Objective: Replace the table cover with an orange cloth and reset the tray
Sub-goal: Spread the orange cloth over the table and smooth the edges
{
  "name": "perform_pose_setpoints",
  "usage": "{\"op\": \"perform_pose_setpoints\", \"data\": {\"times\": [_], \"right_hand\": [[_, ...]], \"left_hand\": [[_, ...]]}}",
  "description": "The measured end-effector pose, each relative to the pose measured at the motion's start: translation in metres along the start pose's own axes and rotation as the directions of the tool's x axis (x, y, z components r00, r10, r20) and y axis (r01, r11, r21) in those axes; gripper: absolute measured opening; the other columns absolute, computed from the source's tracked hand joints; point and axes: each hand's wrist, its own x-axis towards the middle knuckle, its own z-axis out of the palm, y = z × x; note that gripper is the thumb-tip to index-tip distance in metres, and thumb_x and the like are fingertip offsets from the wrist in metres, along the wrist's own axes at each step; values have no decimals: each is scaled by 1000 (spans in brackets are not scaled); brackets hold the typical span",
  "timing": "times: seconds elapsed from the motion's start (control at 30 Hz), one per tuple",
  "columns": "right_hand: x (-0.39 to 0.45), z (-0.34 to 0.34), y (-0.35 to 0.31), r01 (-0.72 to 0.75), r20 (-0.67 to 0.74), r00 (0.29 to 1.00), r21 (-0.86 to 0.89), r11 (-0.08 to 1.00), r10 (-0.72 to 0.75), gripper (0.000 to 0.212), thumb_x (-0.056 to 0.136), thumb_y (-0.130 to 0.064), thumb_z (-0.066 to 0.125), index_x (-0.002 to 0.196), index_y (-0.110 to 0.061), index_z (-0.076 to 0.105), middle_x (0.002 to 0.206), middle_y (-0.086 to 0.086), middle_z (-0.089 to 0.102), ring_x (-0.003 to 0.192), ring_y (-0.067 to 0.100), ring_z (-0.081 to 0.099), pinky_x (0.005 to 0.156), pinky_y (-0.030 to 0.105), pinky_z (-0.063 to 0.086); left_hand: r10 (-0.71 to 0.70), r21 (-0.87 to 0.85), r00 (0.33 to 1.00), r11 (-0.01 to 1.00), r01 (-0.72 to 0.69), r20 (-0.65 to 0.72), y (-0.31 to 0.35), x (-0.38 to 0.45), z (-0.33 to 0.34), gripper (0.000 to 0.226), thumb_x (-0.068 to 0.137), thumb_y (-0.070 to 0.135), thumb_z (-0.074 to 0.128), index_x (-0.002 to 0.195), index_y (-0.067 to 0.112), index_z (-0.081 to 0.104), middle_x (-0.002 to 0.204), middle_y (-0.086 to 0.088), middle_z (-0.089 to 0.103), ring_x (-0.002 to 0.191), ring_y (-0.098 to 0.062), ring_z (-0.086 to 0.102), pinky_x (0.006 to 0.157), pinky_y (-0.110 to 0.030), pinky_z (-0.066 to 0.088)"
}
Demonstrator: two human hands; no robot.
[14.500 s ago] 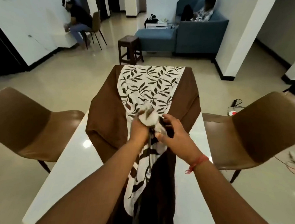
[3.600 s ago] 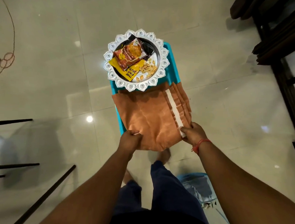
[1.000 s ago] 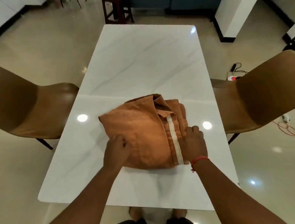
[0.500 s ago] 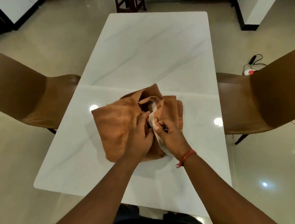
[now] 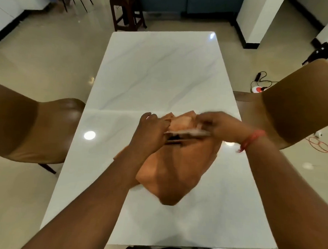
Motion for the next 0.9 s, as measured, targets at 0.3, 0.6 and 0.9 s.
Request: {"op": "perform_pose_setpoints", "data": {"times": [0.3, 0.6, 0.9], "right_hand": [[74, -44, -87, -21, -771, 546, -403, 915, -327, 30, 88, -12, 62, 114, -26, 65, 124, 5, 54, 117, 27, 48, 94, 38, 47], [35, 7, -79, 362, -182, 926, 169, 917, -332, 37, 85, -13, 65, 118, -30, 60, 104, -19, 65, 98, -2, 59, 82, 13, 45], [19, -42, -10, 124, -275, 950, -112, 986, -151, 22, 84, -42, 73, 83, -22, 62, 71, -6, 62, 69, 8, 58, 64, 33, 47]], "left_hand": [[-400, -417, 890, 863, 286, -217, -13, 12, -78, 39, 94, 52, 46, 66, 26, 53, 62, 2, 52, 72, -19, 51, 62, -29, 38], [-310, -670, 950, 713, 209, -34, -11, -3, -114, 14, 83, 30, 66, 71, 24, 62, 66, 11, 59, 64, -2, 54, 61, -22, 44], [-533, -750, 825, 619, 231, -186, -44, -3, -141, 24, 74, 16, 80, 74, 12, 57, 63, 8, 53, 54, 0, 46, 52, -16, 39]]}}
